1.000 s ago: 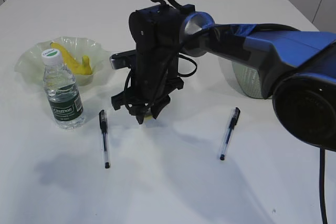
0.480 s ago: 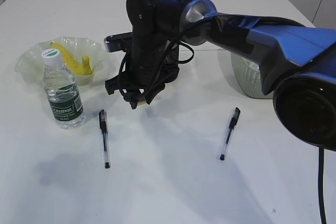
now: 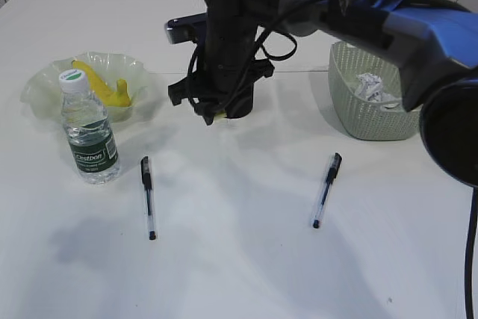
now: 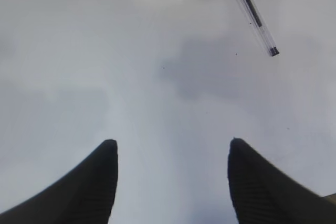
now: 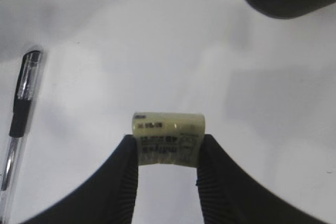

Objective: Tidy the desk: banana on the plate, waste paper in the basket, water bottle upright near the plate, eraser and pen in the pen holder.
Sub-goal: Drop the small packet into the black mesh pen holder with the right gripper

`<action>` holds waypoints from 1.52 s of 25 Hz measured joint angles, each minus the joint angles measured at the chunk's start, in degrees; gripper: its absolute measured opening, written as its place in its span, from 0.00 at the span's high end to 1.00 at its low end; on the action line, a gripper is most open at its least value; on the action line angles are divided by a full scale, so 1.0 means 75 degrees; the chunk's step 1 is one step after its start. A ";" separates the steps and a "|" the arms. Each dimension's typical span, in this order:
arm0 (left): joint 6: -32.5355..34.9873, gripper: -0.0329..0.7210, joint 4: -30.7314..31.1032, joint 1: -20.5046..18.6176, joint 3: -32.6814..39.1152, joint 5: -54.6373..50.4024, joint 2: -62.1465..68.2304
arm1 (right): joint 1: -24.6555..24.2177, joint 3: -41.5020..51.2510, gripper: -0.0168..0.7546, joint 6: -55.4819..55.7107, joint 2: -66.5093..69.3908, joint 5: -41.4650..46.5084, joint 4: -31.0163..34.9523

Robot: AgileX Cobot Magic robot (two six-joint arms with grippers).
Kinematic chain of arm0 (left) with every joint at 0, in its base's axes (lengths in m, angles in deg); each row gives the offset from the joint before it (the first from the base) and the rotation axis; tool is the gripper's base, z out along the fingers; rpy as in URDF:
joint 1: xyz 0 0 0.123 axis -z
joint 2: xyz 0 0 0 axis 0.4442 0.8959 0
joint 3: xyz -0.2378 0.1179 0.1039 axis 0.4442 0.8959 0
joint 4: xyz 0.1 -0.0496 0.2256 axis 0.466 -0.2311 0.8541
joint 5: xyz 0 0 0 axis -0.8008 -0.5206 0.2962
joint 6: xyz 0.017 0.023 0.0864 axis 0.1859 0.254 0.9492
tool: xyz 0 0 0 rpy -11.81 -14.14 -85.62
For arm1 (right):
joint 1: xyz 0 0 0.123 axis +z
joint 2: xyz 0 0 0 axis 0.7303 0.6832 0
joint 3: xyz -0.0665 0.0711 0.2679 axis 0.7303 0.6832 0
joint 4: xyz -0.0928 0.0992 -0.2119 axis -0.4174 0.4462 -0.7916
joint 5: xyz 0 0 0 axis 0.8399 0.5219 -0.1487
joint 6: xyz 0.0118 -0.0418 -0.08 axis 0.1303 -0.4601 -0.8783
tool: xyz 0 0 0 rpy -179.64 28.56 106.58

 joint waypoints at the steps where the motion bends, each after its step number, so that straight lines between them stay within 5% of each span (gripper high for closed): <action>1: 0.0000 0.35 0.0000 0.0000 0.0000 0.0000 0.0000 | -0.0067 0.0000 0.64 0.0000 -0.0062 0.0000 -0.0039; 14: 0.0000 0.35 0.0000 0.0000 0.0000 0.0000 0.0000 | -0.0963 -0.0590 0.64 -0.0016 -0.0512 0.0085 -0.0314; 38: 0.0000 0.35 0.0000 0.0000 0.0000 0.0000 0.0000 | -0.0978 -0.0782 0.64 -0.0294 -0.0091 -0.1686 -0.0219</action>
